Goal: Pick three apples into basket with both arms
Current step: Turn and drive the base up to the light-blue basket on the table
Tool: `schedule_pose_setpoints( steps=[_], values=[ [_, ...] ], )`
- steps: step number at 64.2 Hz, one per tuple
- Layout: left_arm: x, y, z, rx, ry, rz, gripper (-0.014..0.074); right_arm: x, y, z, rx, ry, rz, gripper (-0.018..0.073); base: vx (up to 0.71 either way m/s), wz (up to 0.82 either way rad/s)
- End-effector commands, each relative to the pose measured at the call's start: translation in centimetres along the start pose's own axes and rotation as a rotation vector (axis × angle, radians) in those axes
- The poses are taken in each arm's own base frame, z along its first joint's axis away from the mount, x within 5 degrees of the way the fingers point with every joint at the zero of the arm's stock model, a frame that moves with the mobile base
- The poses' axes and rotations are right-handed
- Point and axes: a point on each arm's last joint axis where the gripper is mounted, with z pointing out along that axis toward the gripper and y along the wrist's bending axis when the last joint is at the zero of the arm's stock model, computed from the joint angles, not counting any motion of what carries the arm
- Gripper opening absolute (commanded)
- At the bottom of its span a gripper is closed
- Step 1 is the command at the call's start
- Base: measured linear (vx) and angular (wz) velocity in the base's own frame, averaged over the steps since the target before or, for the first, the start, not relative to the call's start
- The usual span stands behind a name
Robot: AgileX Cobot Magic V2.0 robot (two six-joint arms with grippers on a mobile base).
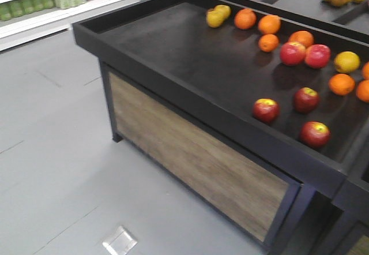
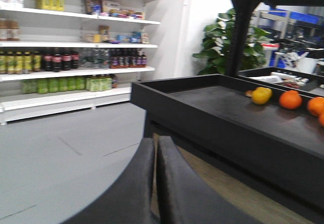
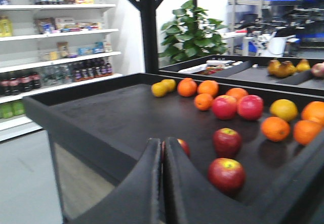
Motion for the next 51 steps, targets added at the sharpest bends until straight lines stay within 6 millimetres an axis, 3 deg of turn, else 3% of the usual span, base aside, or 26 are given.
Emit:
schedule_pose_setpoints(
  steps=[1,51],
  values=[
    [-0.56,-0.1,-0.13,0.014,-0.079,-0.014,-0.0006,-0.28,0.07,-0.09,-0.007,-0.074,-0.018,-0.0004,0.07,-0.43],
    [-0.56,-0.1,-0.13,0.014,-0.079,-0.014,-0.0006,-0.28,0.07,-0.09,-0.007,-0.074,-0.018,-0.0004,0.04,-0.37]
  ],
)
